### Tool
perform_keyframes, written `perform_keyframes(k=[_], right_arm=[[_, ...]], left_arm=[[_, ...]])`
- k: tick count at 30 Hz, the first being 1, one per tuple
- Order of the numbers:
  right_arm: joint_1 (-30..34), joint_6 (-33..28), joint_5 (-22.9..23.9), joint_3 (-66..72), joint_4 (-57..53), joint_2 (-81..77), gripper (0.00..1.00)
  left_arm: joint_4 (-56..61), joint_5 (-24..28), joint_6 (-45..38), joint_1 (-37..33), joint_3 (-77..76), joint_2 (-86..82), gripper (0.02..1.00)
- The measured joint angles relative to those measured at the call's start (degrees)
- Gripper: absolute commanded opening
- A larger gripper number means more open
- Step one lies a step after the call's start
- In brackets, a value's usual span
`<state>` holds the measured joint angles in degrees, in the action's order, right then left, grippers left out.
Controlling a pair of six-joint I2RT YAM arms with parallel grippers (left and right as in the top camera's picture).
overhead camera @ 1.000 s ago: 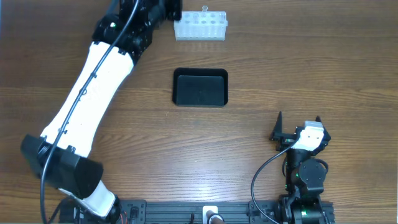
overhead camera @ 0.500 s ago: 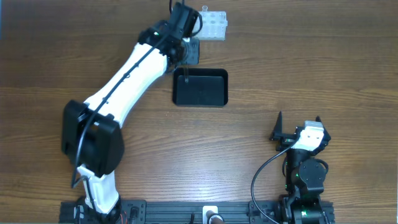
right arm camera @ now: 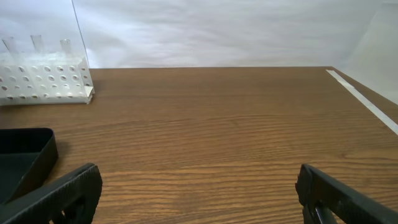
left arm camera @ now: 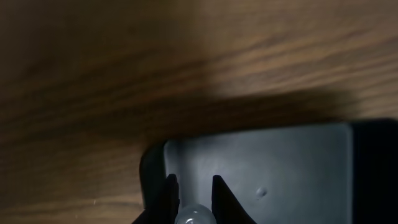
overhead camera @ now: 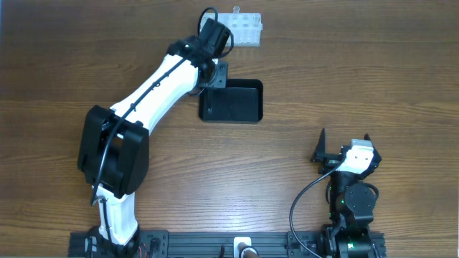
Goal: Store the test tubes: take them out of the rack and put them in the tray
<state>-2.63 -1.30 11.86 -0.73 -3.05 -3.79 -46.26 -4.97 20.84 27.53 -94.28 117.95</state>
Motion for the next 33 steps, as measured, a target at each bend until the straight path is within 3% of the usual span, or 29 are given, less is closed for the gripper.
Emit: perform_keyframes(k=[9, 14, 17, 19, 23, 33], right_arm=[[0.0, 0.0, 0.0, 0.0, 0.0, 0.0, 0.991], [0.0, 0.0, 0.0, 0.0, 0.0, 0.0, 0.991], [0.0, 0.0, 0.0, 0.0, 0.0, 0.0, 0.993], [0.0, 0.0, 0.0, 0.0, 0.0, 0.0, 0.993], [0.0, 0.0, 0.0, 0.0, 0.0, 0.0, 0.991], [0.0, 0.0, 0.0, 0.0, 0.0, 0.0, 0.993]], left_arm=[[-0.6, 0.0, 0.4, 0.0, 1.0, 0.0, 0.183], [-1.7, 0.0, 1.6, 0.0, 1.0, 0.0, 0.476], [-0.2, 0.0, 2.0, 0.0, 1.1, 0.0, 0.522], [1.4, 0.0, 1.9, 0.0, 1.1, 0.0, 0.647], [5.9, -1.0, 2.3, 0.0, 0.7, -0.2, 0.755], [24.0, -10.2, -0.6, 0.3, -5.7, -2.8, 0.768]])
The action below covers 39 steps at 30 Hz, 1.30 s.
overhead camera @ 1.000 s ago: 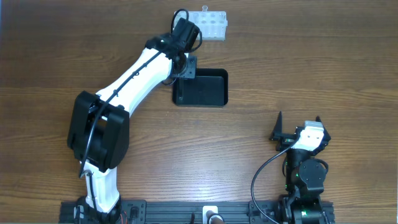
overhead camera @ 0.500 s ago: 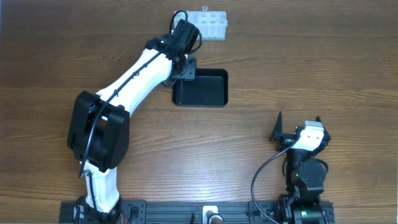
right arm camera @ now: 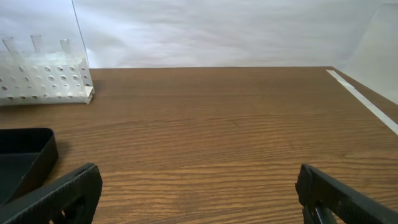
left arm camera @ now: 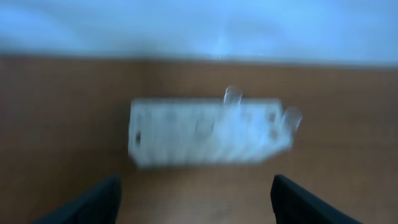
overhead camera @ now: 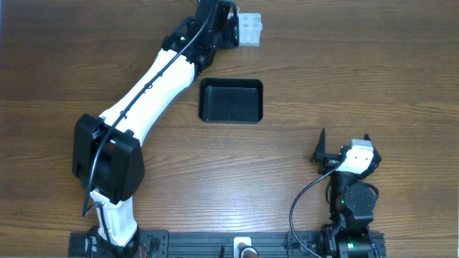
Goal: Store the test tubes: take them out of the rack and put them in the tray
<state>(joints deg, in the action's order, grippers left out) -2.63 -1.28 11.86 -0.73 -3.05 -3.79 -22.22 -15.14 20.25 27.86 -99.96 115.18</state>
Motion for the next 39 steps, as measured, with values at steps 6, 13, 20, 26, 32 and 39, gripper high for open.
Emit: perform_keyframes(k=[6, 13, 20, 26, 32, 39], right_arm=[[0.0, 0.0, 0.0, 0.0, 0.0, 0.0, 0.991], [0.0, 0.0, 0.0, 0.0, 0.0, 0.0, 0.991], [0.0, 0.0, 0.0, 0.0, 0.0, 0.0, 0.993], [0.0, 0.0, 0.0, 0.0, 0.0, 0.0, 0.991], [0.0, 0.0, 0.0, 0.0, 0.0, 0.0, 0.991], [0.0, -0.1, 0.0, 0.0, 0.0, 0.0, 0.993]], left_arm=[[5.8, -2.1, -3.9, 0.0, -0.8, 1.9, 0.768], [6.3, -2.3, -5.4, -0.2, -4.4, 9.5, 0.759], [7.3, -2.2, -5.8, -0.9, -7.1, 12.9, 0.735], [10.4, -0.7, -5.9, -1.4, -8.0, 14.4, 0.713], [10.9, 0.3, -5.9, -1.4, -8.0, 15.8, 0.673], [12.3, 0.7, -6.0, -1.4, -8.1, 16.8, 0.535]])
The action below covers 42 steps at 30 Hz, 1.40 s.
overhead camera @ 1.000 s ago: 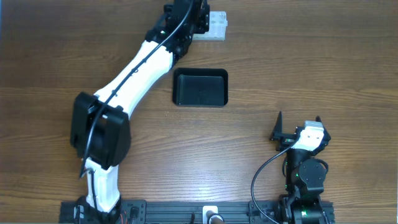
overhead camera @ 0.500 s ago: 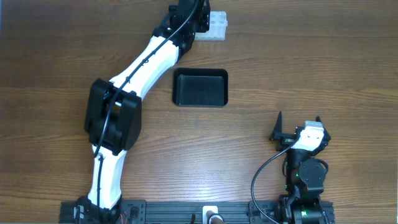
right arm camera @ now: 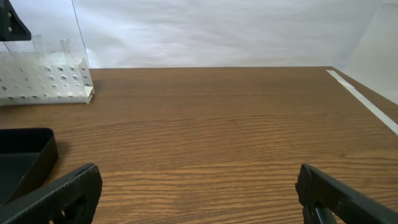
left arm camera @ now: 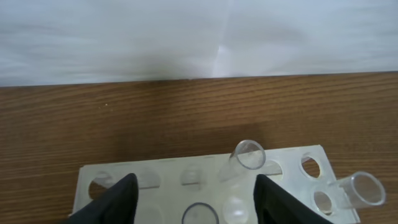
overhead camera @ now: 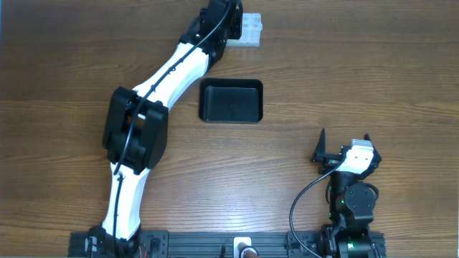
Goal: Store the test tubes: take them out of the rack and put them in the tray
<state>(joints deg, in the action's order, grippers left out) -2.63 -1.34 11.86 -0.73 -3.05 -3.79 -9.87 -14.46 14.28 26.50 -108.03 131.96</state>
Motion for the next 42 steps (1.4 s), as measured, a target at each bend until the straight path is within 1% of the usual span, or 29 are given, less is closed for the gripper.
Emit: perform_keyframes(k=[13, 23, 28, 38, 42], right_arm=[[0.0, 0.1, 0.0, 0.0, 0.0, 0.0, 0.993], [0.0, 0.1, 0.0, 0.0, 0.0, 0.0, 0.993], [0.0, 0.0, 0.0, 0.0, 0.0, 0.0, 0.991], [0.0, 0.0, 0.0, 0.0, 0.0, 0.0, 0.991], [0.0, 0.0, 0.0, 0.0, 0.0, 0.0, 0.993]], left_arm=[[0.2, 0.5, -0.2, 0.0, 0.0, 1.1, 0.257], [0.2, 0.5, -0.2, 0.0, 0.0, 1.1, 0.134], [0.2, 0.5, -0.2, 0.0, 0.0, 1.1, 0.102], [1.1, 0.5, -0.2, 0.0, 0.0, 1.1, 0.099], [0.9, 0.5, -0.2, 0.0, 0.0, 0.1, 0.112]])
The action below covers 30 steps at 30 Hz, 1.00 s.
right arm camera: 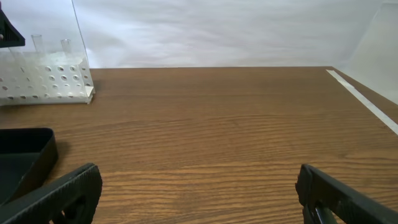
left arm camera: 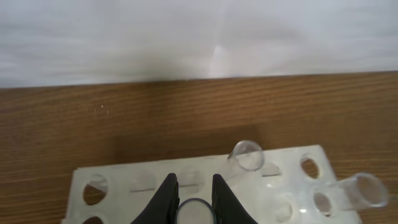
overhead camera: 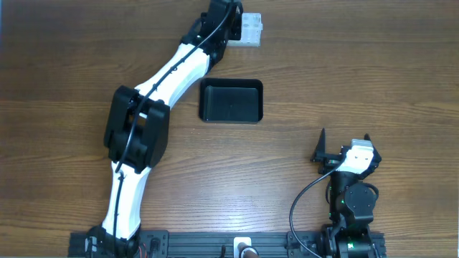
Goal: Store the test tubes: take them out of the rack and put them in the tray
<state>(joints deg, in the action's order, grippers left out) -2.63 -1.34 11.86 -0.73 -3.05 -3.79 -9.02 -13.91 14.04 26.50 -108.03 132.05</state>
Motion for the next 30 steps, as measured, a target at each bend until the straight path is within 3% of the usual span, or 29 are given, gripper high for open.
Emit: perform_keyframes(k=[10, 20, 30], right_arm=[[0.0, 0.1, 0.0, 0.0, 0.0, 0.0, 0.993], [0.0, 0.1, 0.0, 0.0, 0.0, 0.0, 0.991], [0.0, 0.0, 0.0, 0.0, 0.0, 0.0, 0.991]], left_arm=[[-6.2, 0.0, -2.1, 1.4, -0.2, -14.3, 0.108], [-34.3, 0.0, 3.2, 5.1, -0.8, -24.2, 0.123], [-29.1, 0.0, 11.5, 7.1, 17.5, -23.7, 0.121]])
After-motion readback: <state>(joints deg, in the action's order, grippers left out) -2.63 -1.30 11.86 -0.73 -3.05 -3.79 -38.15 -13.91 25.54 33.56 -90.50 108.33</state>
